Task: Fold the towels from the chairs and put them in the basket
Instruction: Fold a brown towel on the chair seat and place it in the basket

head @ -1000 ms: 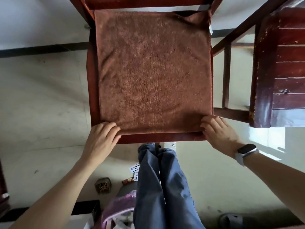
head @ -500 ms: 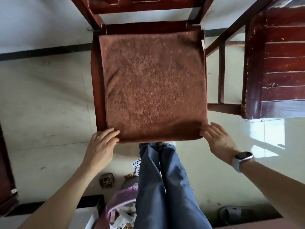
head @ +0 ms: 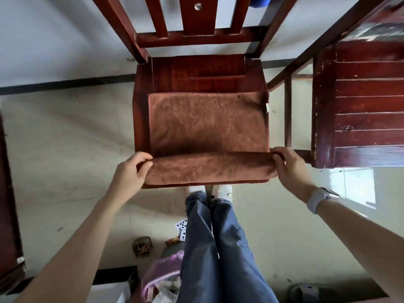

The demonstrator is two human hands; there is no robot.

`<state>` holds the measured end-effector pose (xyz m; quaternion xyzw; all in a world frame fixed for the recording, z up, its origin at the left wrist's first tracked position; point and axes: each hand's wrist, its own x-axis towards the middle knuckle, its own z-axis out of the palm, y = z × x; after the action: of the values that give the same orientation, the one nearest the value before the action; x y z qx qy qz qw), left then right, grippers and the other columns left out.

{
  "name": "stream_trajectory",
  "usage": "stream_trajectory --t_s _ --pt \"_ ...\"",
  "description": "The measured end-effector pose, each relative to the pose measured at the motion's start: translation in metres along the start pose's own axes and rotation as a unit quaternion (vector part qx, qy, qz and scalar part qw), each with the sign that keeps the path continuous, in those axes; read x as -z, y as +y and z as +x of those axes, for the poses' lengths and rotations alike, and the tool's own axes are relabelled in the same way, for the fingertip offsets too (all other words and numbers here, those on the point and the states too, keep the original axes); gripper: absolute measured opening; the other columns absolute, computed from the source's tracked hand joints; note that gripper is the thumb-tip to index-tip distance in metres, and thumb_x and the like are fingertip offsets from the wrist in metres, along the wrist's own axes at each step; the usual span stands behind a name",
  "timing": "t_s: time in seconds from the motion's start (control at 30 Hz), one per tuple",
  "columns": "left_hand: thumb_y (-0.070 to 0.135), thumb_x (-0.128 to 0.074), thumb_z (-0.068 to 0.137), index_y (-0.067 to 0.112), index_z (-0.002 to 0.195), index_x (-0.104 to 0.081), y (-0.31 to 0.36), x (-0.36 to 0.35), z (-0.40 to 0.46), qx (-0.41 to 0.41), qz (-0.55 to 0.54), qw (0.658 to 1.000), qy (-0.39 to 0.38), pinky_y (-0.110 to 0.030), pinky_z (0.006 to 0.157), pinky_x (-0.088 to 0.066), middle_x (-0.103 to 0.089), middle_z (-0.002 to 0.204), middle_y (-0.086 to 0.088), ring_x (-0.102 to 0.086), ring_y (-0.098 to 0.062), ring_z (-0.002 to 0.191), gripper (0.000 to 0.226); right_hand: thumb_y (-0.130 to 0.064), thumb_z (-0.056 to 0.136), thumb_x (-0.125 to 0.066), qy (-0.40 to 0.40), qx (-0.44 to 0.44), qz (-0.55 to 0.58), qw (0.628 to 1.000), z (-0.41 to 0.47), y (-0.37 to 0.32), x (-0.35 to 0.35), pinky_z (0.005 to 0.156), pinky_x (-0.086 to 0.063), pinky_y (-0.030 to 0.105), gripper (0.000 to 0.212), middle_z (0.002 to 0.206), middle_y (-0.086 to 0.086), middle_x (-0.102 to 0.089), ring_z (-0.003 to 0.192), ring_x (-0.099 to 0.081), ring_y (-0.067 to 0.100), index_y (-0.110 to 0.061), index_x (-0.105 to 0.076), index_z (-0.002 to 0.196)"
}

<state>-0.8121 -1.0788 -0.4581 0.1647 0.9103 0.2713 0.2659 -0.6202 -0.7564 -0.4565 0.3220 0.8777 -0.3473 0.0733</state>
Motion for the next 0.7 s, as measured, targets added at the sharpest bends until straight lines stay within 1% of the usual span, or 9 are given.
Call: stream_trajectory --t_s 0.07,0.1,0.17,0.23,0.3,0.37,0.5,0.6,0.7 --pt "0.006 -0.059 0.086 0.004 0.095 -0.065 0.01 0.004 0.028 0.006 -0.052 0.998 0.045 -0.005 0.073 -0.037 -0.064 0.092 -0.001 -0.054 -0.003 0.083 0.011 -0.008 0.093 -0.046 0.049 -0.055 0.046 0.996 0.027 -0.01 0.001 0.072 -0.035 0.02 0.018 0.1 0.019 -0.062 0.086 -0.054 0.026 0.0 -0.059 0.103" --pt "0.008 -0.059 0.086 0.005 0.095 -0.065 0.014 0.006 0.041 0.012 -0.072 0.996 0.059 -0.001 0.073 -0.036 -0.062 0.092 0.001 -0.052 0.0 0.083 0.011 -0.01 0.093 -0.046 0.063 -0.073 0.068 0.993 0.04 -0.014 0.002 0.071 -0.036 0.021 0.018 0.099 0.018 -0.062 0.084 -0.052 0.023 0.0 -0.058 0.101" --pt "0.013 -0.057 0.087 0.009 0.098 -0.066 0.018 0.01 0.066 0.028 -0.096 0.992 0.08 0.003 0.072 -0.035 -0.061 0.094 0.005 -0.052 -0.001 0.086 0.014 -0.009 0.092 -0.045 0.084 -0.088 0.112 0.986 0.065 -0.023 0.004 0.074 -0.042 0.029 0.017 0.099 0.019 -0.061 0.085 -0.051 0.021 0.001 -0.056 0.1" --pt "0.016 -0.055 0.088 0.012 0.1 -0.065 0.021 0.012 0.089 0.038 -0.103 0.989 0.099 -0.005 0.077 -0.037 -0.06 0.096 0.005 -0.053 -0.004 0.09 0.016 -0.008 0.092 -0.044 0.104 -0.09 0.132 0.982 0.087 -0.031 0.005 0.077 -0.042 0.03 0.018 0.1 0.019 -0.061 0.086 -0.05 0.019 0.002 -0.055 0.102" --pt "0.018 -0.054 0.089 0.013 0.102 -0.064 0.022 0.01 0.11 0.05 -0.107 0.987 0.108 -0.017 0.082 -0.04 -0.059 0.097 0.005 -0.053 -0.008 0.093 0.017 -0.007 0.093 -0.043 0.121 -0.081 0.121 0.982 0.108 -0.037 0.004 0.074 -0.038 0.023 0.019 0.101 0.018 -0.061 0.086 -0.05 0.018 0.002 -0.056 0.103" --pt "0.018 -0.054 0.089 0.014 0.101 -0.064 0.021 0.006 0.128 0.06 -0.104 0.987 0.104 -0.022 0.084 -0.04 -0.059 0.096 0.005 -0.054 -0.009 0.093 0.016 -0.007 0.092 -0.044 0.125 -0.073 0.101 0.984 0.127 -0.038 0.001 0.072 -0.033 0.016 0.02 0.103 0.018 -0.062 0.088 -0.05 0.018 0.001 -0.058 0.103" --pt "0.015 -0.053 0.09 0.01 0.099 -0.064 0.014 -0.006 0.158 0.055 -0.062 0.993 0.086 -0.023 0.085 -0.04 -0.06 0.096 0.002 -0.053 -0.011 0.092 0.016 -0.005 0.091 -0.045 0.11 -0.083 0.055 0.989 0.16 -0.032 -0.008 0.077 -0.034 0.017 0.022 0.109 0.021 -0.06 0.1 -0.055 0.03 0.001 -0.061 0.104" --pt "0.013 -0.054 0.089 0.007 0.098 -0.065 0.012 -0.012 0.17 0.044 -0.033 0.994 0.097 -0.023 0.083 -0.038 -0.064 0.098 -0.006 -0.055 -0.017 0.093 0.015 -0.002 0.089 -0.046 0.108 -0.083 0.014 0.991 0.172 -0.026 -0.014 0.071 -0.028 0.011 0.023 0.109 0.023 -0.06 0.101 -0.055 0.033 0.002 -0.063 0.104" --pt "0.012 -0.053 0.09 0.004 0.098 -0.064 0.012 -0.016 0.175 0.028 -0.003 0.993 0.114 -0.018 0.08 -0.035 -0.067 0.1 -0.012 -0.058 -0.025 0.095 0.016 0.0 0.089 -0.045 0.115 -0.084 -0.003 0.99 0.176 -0.023 -0.018 0.069 -0.027 0.011 0.023 0.108 0.024 -0.06 0.099 -0.055 0.034 0.003 -0.062 0.103"
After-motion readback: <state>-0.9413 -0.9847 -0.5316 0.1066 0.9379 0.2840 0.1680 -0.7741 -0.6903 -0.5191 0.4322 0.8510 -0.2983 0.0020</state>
